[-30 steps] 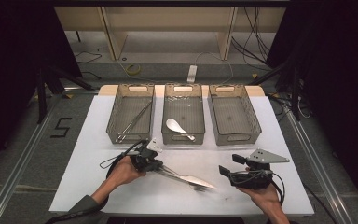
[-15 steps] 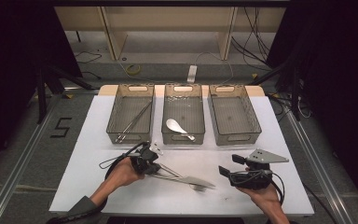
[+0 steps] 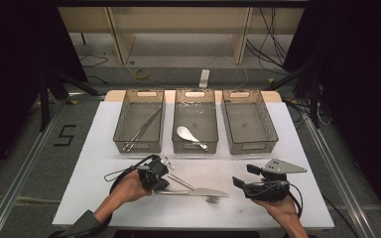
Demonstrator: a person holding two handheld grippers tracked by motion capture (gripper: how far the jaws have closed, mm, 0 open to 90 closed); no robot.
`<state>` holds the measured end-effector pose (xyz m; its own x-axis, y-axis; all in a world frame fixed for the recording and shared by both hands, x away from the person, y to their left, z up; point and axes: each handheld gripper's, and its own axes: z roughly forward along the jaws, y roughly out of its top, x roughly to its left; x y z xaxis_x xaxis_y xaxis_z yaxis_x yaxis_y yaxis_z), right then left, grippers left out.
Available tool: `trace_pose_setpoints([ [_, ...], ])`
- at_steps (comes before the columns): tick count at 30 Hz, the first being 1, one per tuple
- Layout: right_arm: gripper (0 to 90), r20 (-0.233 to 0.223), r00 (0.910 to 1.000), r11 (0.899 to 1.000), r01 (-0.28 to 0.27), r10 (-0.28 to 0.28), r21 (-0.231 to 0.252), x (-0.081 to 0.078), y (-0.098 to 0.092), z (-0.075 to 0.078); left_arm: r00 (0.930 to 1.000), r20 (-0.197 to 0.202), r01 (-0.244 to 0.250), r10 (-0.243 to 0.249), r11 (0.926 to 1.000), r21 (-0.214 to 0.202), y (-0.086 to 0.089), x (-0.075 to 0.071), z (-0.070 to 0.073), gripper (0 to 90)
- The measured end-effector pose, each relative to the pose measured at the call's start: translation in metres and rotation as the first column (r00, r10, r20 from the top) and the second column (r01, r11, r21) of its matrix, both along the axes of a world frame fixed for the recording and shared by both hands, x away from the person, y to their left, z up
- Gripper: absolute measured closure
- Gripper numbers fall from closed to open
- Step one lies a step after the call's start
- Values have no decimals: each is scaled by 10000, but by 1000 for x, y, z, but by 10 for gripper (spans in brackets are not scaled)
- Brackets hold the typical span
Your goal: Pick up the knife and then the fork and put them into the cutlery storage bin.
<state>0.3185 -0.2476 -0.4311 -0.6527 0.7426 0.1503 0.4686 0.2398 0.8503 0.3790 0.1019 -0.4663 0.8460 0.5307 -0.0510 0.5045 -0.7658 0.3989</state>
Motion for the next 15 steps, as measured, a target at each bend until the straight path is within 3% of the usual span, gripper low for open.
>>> trace_pose_setpoints([
  [1,288,-1,10000,10000,-4,4,30,0,0,0,9997,-192,137,-135,9998,124,0,-2,1,889],
  [15,289,-31,10000,10000,-9,9,-83,0,1,-1,9938,-969,588,-554,9977,332,-7,-17,2,889],
])
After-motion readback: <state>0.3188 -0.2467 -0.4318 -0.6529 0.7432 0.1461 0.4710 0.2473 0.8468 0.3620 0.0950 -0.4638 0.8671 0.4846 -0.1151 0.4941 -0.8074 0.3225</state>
